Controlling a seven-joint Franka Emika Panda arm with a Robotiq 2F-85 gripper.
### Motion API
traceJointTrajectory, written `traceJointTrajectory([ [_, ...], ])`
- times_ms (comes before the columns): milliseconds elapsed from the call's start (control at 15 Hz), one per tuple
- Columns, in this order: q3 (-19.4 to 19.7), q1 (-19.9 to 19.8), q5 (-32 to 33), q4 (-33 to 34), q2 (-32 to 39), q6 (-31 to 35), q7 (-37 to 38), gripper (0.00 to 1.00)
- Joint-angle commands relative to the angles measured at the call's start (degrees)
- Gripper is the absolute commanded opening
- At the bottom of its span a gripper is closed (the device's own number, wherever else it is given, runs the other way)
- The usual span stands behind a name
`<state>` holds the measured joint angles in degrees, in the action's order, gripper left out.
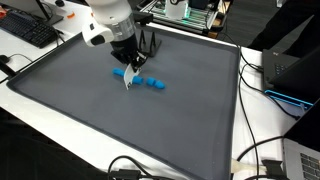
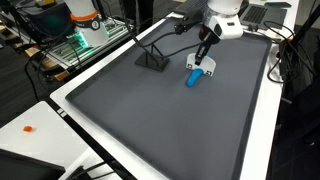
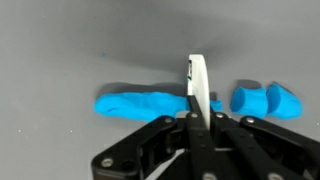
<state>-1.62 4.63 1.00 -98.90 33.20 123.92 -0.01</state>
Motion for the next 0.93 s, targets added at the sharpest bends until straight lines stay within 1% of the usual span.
traceJointTrajectory([
  [0, -0.5, -0.8, -0.2, -1.0, 1.7, 1.1, -1.1, 0.01],
  [267, -1.9, -1.9, -2.9, -1.9, 0.7, 0.4, -2.9, 0.01],
  [867, -2.4, -2.4, -4.4, -2.5, -0.7, -1.9, -3.8, 0.01],
])
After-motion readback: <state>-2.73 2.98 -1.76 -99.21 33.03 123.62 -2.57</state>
